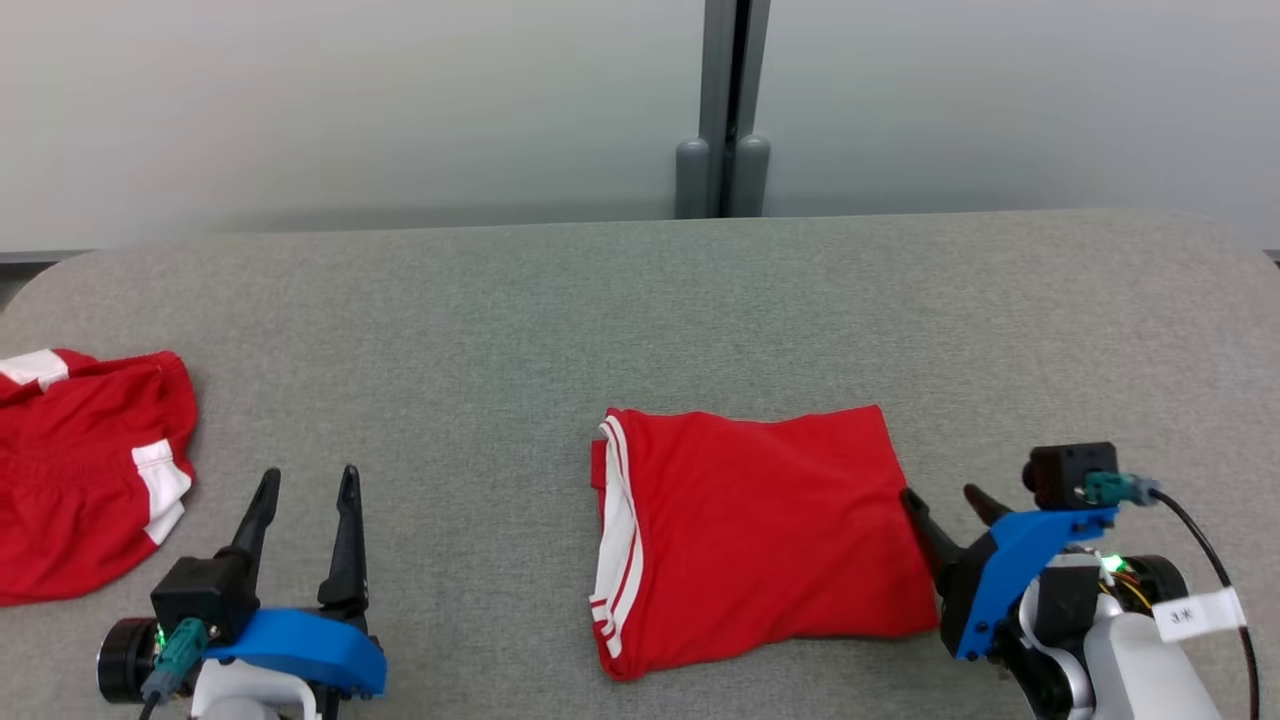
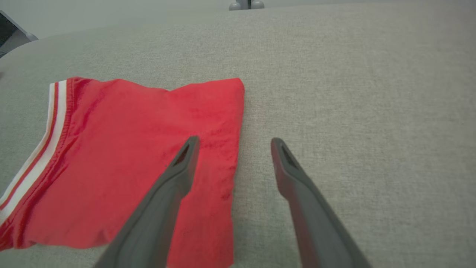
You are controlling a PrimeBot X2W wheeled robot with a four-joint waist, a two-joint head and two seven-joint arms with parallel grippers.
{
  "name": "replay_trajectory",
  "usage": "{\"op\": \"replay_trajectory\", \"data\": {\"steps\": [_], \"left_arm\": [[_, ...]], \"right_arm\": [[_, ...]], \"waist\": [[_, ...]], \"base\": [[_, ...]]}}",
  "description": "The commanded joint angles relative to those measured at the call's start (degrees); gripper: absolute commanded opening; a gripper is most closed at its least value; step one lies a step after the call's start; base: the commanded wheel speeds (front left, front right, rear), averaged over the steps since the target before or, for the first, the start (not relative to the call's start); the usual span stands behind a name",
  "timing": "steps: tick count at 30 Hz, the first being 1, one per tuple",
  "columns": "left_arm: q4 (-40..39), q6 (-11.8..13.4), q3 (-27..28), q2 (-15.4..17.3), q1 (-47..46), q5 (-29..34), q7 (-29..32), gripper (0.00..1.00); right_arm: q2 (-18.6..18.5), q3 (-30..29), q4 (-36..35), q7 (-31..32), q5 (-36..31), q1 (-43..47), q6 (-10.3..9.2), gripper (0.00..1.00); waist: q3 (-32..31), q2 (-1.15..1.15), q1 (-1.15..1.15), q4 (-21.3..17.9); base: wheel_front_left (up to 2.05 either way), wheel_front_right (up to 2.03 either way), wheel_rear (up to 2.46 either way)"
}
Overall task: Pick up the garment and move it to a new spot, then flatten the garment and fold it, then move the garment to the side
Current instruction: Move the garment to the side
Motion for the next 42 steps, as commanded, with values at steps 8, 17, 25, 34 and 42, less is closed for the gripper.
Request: {"op": "replay_trajectory", "data": {"steps": [8, 17, 25, 34, 42], "left_arm": [[-1.9, -0.5, 0.3, -0.1, -2.0, 1.3, -0.3, 1.0], [-2.9, -0.6, 0.9, -0.8, -1.8, 1.8, -0.3, 1.0], [-4.7, -1.2, 1.7, -1.4, -3.5, 2.1, -0.3, 1.0], [-10.5, -1.2, 2.8, -0.6, -8.5, 4.0, -0.3, 1.0], [-14.4, -1.8, 2.5, 0.0, -14.2, 5.9, -0.3, 1.0]], "right_arm": [[-0.1, -0.9, 11.1, 3.0, 2.1, -5.4, 0.03, 1.0], [0.3, 5.5, 18.6, 5.4, 6.2, -7.9, 0.09, 0.04], [-6.8, 10.0, 15.9, 5.7, 0.3, -15.3, -0.04, 0.0], [-19.8, 13.0, 11.0, 4.1, -2.4, -32.3, 0.01, 0.0], [-28.7, 9.6, 11.4, 3.7, -4.4, -40.5, 0.0, 0.0]], "waist": [[2.1, -0.01, -0.01, 3.1], [3.3, -0.01, -0.01, 4.0], [7.1, -0.01, -0.01, 3.2], [17.7, -0.01, -0.01, -0.9], [25.9, -0.01, -0.01, -4.9]], "base": [[0.0, 0.0, 0.0], [0.0, 0.0, 0.0], [0.0, 0.0, 0.0], [0.0, 0.0, 0.0], [0.0, 0.0, 0.0]]}}
